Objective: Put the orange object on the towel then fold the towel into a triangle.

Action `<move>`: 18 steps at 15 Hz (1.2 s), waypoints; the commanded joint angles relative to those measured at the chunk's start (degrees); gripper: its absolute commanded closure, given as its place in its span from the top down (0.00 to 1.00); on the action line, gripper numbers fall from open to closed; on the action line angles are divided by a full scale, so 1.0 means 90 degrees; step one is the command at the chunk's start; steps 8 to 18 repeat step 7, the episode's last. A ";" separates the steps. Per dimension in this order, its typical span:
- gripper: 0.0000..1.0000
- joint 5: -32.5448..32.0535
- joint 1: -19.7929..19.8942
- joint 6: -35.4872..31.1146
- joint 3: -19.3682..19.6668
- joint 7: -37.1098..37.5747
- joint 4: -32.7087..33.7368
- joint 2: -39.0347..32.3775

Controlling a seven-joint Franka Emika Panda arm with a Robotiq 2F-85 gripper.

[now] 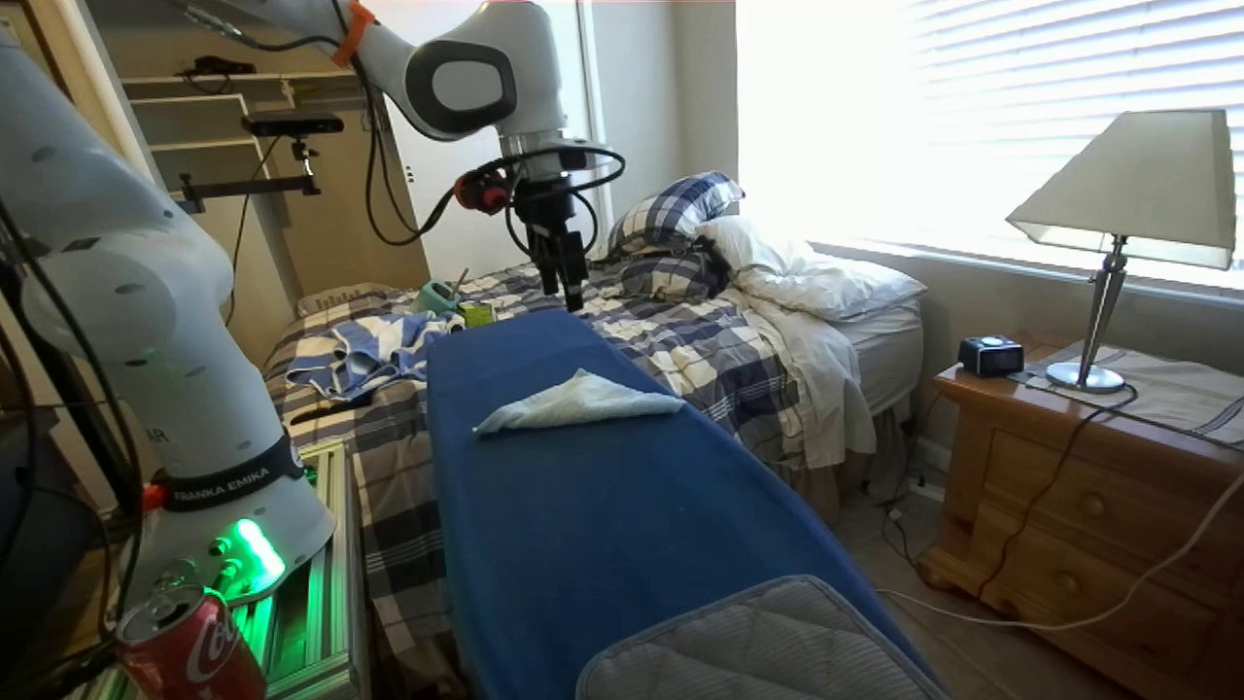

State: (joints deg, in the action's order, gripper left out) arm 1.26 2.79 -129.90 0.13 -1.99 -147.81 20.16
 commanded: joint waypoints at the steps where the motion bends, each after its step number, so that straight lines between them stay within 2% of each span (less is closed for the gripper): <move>1: 1.00 -0.0478 0.0193 0.0402 -0.0009 0.0465 -0.0149 0.0511; 2: 1.00 -0.0511 0.0221 0.0514 -0.0001 0.0534 -0.0132 0.0563; 3: 1.00 -0.0299 0.0076 0.0305 0.0061 0.0304 -0.0032 0.0283; 18: 1.00 -0.0308 0.0067 0.0328 0.0064 0.0315 -0.0035 0.0292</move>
